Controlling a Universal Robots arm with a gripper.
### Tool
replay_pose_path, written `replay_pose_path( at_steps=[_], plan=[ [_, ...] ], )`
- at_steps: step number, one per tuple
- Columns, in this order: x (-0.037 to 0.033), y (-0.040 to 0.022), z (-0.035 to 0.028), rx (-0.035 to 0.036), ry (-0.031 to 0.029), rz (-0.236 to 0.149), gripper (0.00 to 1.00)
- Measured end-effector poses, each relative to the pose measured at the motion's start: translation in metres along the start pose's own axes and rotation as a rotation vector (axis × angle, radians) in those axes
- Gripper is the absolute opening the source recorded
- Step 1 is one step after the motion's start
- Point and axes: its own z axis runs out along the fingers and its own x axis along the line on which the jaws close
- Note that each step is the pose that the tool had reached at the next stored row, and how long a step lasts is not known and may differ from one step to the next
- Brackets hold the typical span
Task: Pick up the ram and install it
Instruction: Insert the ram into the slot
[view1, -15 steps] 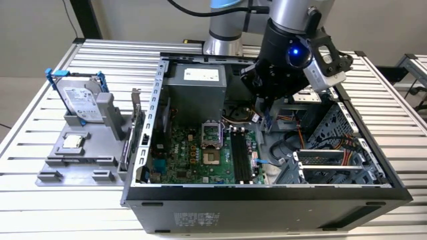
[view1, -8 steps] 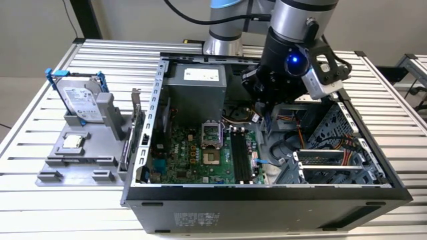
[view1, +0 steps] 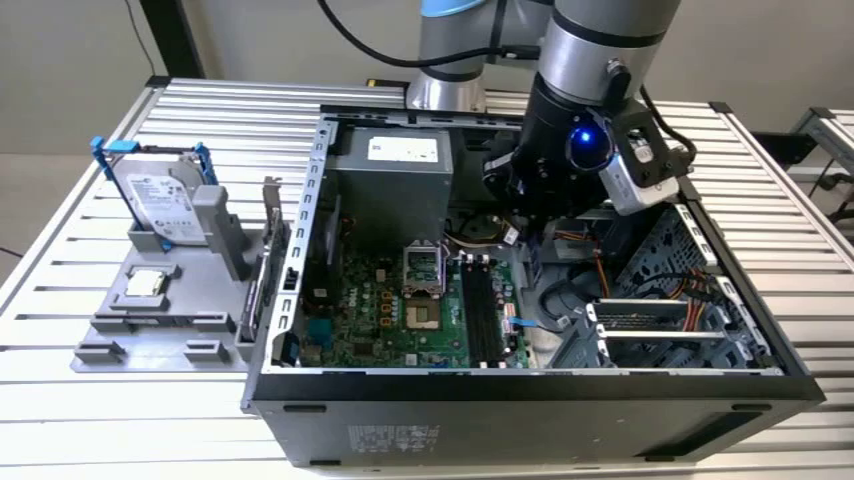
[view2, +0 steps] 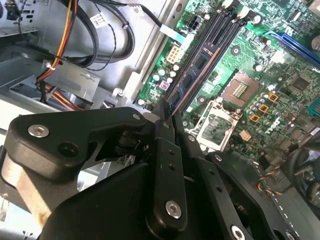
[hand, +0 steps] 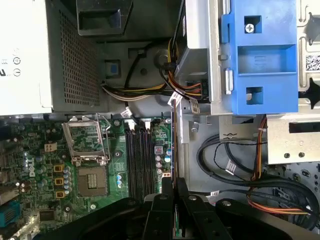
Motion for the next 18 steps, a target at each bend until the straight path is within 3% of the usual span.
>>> replay_pose_path(
  at_steps=[4,11,18],
  plan=[
    [-0.0002,-0.0045,0.0072,0.0002,0.0000,0.000,0.00],
    [-0.0011,-0.0216,0.0198,0.0000,-0.0001,0.000,0.00],
    [0.0017,-0.0234,0.0300,0.0001,-0.0001,0.000,0.00]
  ],
)
